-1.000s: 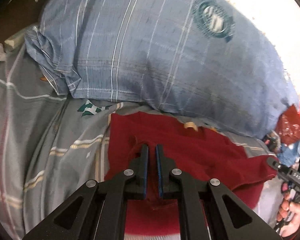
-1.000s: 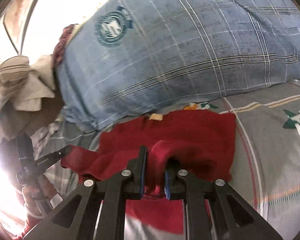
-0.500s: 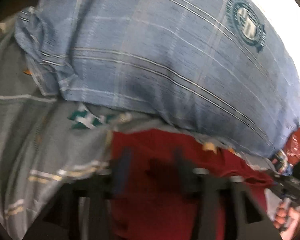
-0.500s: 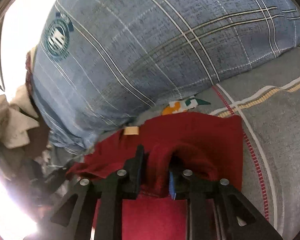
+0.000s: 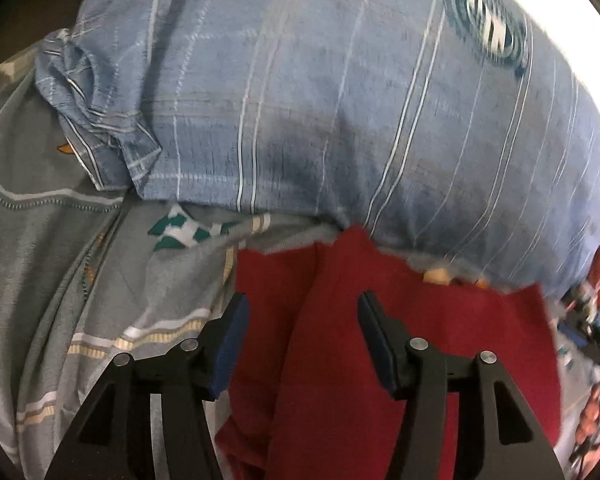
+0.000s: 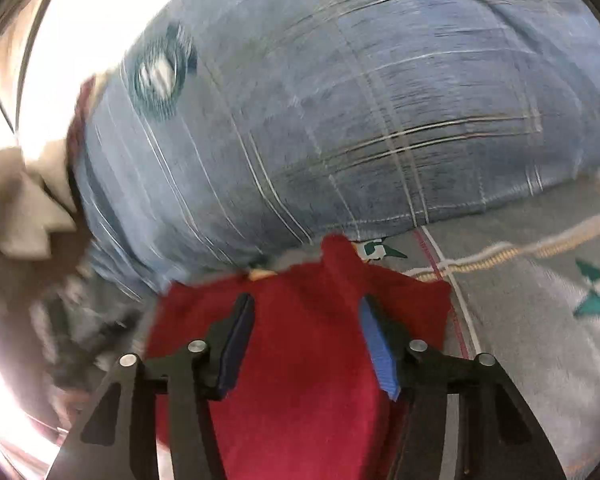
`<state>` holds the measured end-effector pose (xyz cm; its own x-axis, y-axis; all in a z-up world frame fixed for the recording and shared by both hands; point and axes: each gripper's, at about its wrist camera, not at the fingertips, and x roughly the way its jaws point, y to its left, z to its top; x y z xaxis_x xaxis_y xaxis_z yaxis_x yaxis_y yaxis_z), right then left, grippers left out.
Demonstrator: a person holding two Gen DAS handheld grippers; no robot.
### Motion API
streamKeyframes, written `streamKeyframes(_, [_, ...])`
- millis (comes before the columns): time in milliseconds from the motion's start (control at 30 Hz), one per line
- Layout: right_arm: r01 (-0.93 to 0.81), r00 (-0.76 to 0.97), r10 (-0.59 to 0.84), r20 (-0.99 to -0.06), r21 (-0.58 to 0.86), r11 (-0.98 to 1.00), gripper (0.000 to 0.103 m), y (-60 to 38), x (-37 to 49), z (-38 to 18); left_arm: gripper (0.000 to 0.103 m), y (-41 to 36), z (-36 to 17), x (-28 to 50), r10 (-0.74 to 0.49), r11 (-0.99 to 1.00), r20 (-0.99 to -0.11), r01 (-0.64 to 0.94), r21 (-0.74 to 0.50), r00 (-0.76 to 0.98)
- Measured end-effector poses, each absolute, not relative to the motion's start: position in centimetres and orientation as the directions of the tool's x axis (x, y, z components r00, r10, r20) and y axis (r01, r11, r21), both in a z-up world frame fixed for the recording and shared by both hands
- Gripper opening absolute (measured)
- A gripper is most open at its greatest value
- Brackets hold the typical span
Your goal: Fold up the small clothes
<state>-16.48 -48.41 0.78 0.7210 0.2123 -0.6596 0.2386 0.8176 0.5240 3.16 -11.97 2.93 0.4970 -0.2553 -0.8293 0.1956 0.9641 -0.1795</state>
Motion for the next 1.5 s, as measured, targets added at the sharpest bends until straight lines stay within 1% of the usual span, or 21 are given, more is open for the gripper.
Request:
streamKeyframes(67, [0.262,0.67,0.197,-0.716,0.476,0.839,0.041,-47.9,-14.4,-1.4,0.055,-12.6,1.9,3.6,-0.224,0.968,-0.856,0.206,-0.141,0.465])
streamKeyframes(133, [0.345,0.609,0.12,-0.784,0.398,0.85,0.037,-48.4,-13.2,-4.3,0.056,-13.0,0.9,3.9,-0.2,0.971,-0.875,0.208,-0.117,0.44])
streamKeyframes(167, [0.358,0.611,0.112,-0.784,0.4,0.844,0.033,-48.8,-13.2,-5.2,0.056,-13.0,0.5,4.1,-0.193,0.972,-0.88,0.204,-0.112,0.434])
streamKeyframes(233, [0.364,0.644,0.129,-0.754,0.45,0.816,0.033,-49.7,-13.6,-5.4,0.056,-13.1,0.5,4.3,-0.197,0.973,-0.88,0.198,-0.121,0.431])
streamKeyframes(333, [0.368,0.653,0.09,-0.752,0.42,0.83,0.039,-49.5,-14.2,-3.5,0.056,-13.0,1.1,4.2,-0.202,0.972,-0.878,0.202,-0.124,0.434])
streamKeyframes(367, [0.374,0.657,0.067,-0.751,0.402,0.836,0.046,-49.3,-14.6,-2.5,0.057,-12.9,1.3,4.1,-0.202,0.972,-0.877,0.2,-0.124,0.437])
streamKeyframes(467, [0.33,0.682,0.095,-0.725,0.421,0.845,0.055,-48.3,-16.0,-0.4,0.057,-12.7,2.1,3.4,-0.212,0.971,-0.866,0.2,-0.133,0.452])
streamKeyframes(567, [0.286,0.629,0.111,-0.77,0.362,0.887,0.057,-46.6,-16.4,-1.1,0.057,-12.3,2.7,2.2,-0.21,0.971,-0.861,0.203,-0.127,0.463])
streamKeyframes(600, [0.297,0.582,0.102,-0.807,0.327,0.897,0.057,-46.3,-16.0,-2.4,0.057,-12.3,2.8,1.8,-0.208,0.971,-0.863,0.203,-0.126,0.461])
streamKeyframes(633, [0.308,0.554,0.106,-0.825,0.322,0.895,0.057,-46.3,-15.6,-3.6,0.057,-12.3,3.1,1.2,-0.21,0.971,-0.867,0.201,-0.13,0.453])
streamKeyframes(667, [0.314,0.565,0.109,-0.818,0.335,0.888,0.057,-46.2,-15.6,-4.1,0.058,-12.2,3.4,0.7,-0.215,0.97,-0.87,0.202,-0.136,0.444])
streamKeyframes(733, [0.334,0.571,0.1,-0.815,0.342,0.879,0.059,-45.9,-15.7,-3.2,0.066,-11.9,4.3,-0.4,-0.22,0.969,-0.878,0.2,-0.146,0.426])
streamKeyframes(767, [0.313,0.581,0.124,-0.805,0.361,0.878,0.059,-45.4,-15.6,-2.3,0.072,-11.6,4.9,-0.9,-0.218,0.97,-0.881,0.195,-0.147,0.419])
streamKeyframes(800, [0.285,0.605,0.147,-0.782,0.385,0.878,0.059,-44.9,-15.6,-1.4,0.073,-11.1,5.5,-1.4,-0.221,0.97,-0.88,0.191,-0.152,0.42])
streamKeyframes(867, [0.23,0.642,0.191,-0.743,0.424,0.876,0.062,-43.5,-15.7,0.3,0.074,-10.3,6.7,-2.2,-0.22,0.971,-0.877,0.183,-0.155,0.428])
streamKeyframes(967, [0.143,0.652,0.284,-0.703,0.482,0.865,0.062,-40.5,-13.9,1.8,0.076,-9.4,7.4,-3.3,-0.199,0.977,-0.875,0.161,-0.141,0.442])
streamKeyframes(1100, [0.056,0.626,0.358,-0.693,0.497,0.866,0.064,-35.5,-10.2,2.5,0.076,-9.2,6.6,-3.8,-0.169,0.981,-0.883,0.162,-0.107,0.439])
streamKeyframes(1267, [-0.044,0.545,0.45,-0.707,0.513,0.857,0.064,-28.3,-4.0,2.0,0.076,-8.2,4.8,-2.0,-0.136,0.989,-0.898,0.105,-0.101,0.418])
streamKeyframes(1333, [-0.049,0.503,0.478,-0.72,0.528,0.848,0.07,-26.0,-1.4,1.1,0.076,-8.2,4.7,-1.3,-0.131,0.99,-0.897,0.106,-0.095,0.422])
streamKeyframes(1367, [-0.044,0.488,0.478,-0.73,0.526,0.849,0.072,-25.2,-0.6,0.7,0.076,-8.3,4.7,-1.2,-0.125,0.99,-0.894,0.108,-0.086,0.43])
streamKeyframes(1500, [-0.022,0.401,0.445,-0.801,0.477,0.879,0.07,-22.3,2.8,-1.9,0.076,-8.6,4.3,-0.7,-0.098,0.992,-0.895,0.113,-0.054,0.435])
